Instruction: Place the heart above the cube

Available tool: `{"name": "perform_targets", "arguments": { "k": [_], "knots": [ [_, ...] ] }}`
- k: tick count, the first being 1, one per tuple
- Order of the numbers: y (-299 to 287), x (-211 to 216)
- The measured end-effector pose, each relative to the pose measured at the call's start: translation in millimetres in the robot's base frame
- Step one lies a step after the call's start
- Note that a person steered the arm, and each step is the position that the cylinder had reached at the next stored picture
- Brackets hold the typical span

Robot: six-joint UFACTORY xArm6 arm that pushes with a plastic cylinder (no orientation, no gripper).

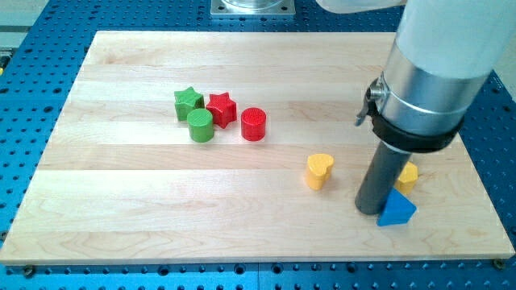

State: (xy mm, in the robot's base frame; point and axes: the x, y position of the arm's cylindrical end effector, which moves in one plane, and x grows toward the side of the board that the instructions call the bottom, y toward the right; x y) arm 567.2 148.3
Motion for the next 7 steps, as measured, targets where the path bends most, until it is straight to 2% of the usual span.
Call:
{"name": "perform_targets", "arguments": {
  "k": [1,2,3,4,6,7],
  "knots": [
    [5,4],
    [-66,14],
    [-105,-12],
    [-59,-50],
    [-32,-114],
    [-5,-124]
  ]
}}
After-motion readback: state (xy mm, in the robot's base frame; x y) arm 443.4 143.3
